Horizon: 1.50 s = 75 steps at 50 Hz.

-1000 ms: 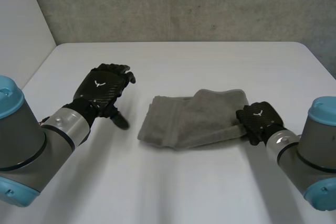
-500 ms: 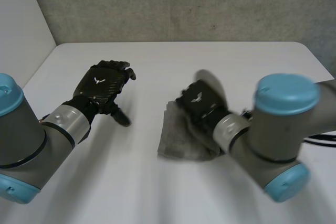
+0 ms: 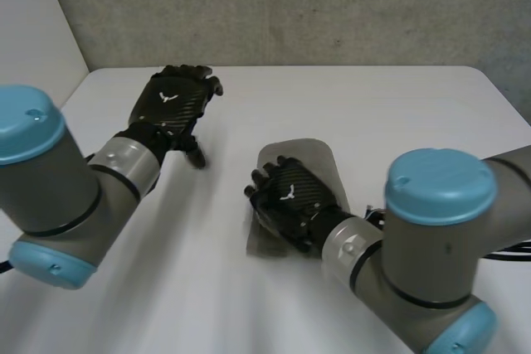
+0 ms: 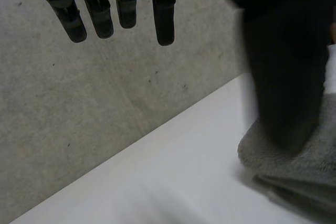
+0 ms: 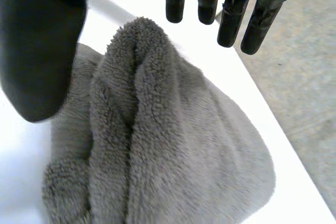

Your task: Fold the towel.

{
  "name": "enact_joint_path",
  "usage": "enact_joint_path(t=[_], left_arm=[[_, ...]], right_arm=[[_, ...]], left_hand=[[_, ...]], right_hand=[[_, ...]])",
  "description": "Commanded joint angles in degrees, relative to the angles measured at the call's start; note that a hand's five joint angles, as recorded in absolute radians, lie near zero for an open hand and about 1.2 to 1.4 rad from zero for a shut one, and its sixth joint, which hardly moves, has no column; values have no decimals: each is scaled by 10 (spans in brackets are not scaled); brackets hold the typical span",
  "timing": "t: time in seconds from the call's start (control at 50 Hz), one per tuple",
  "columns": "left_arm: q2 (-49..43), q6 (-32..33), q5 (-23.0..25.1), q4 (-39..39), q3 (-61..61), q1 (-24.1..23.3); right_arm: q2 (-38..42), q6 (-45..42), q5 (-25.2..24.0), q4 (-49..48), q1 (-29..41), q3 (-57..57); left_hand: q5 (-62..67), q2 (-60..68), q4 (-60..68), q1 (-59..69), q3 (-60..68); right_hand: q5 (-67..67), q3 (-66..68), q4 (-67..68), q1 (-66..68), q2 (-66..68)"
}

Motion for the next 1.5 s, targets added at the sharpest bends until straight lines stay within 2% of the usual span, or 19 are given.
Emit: enact_joint_path(t=[0.02, 0.1, 0.18, 0.3, 0.38, 0.54, 0.62, 0.78, 1.0, 1.5], left_arm=[[-52, -70, -46, -5, 66, -57], [-76, -97, -71, -17, 99, -81], [-118, -128, -96, -41, 153, -113], [-186, -152, -100, -66, 217, -146], [-221, -153, -101, -75, 238, -153], [-268, -146, -135, -92, 226, -157], [-262, -144, -152, -101, 194, -153], [-226, -144, -152, -99, 143, -148], [-209, -144, -150, -97, 115, -148], [-215, -144, -148, -83, 123, -147]], right_arm=[[-73, 10, 5, 17, -46, 36], [-102, 40, 4, 30, -73, 40], [-125, 97, 3, 37, -141, 32], [-116, 167, 0, 38, -213, 5], [-79, 198, -2, 38, -221, -10], [13, 243, -4, 39, -212, -49], [57, 267, -3, 40, -197, -73], [88, 282, -1, 39, -152, -86], [86, 293, 3, 40, -118, -94], [63, 305, -3, 113, -118, -135]], left_hand=[[-19, -7, -7, -8, -8], [-19, -7, -7, -8, -8], [-19, -7, -7, -8, -8], [-19, -7, -7, -8, -8], [-18, -6, -5, -7, -6], [-16, -4, -3, -5, -4], [-14, -2, -2, -3, -3], [-16, -4, -3, -5, -4], [-18, -6, -5, -7, -6], [-19, -7, -7, -8, -8]], right_hand=[[-36, -42, -45, -33, -41], [-36, -42, -45, -33, -41], [-36, -42, -45, -33, -41], [-36, -42, -45, -33, -41], [-36, -42, -45, -33, -41], [-36, -42, -45, -33, -41], [-36, -42, -45, -33, -41], [-36, -42, -45, -33, -41], [-36, -42, -45, -33, -41], [-36, -42, -45, -33, -41]])
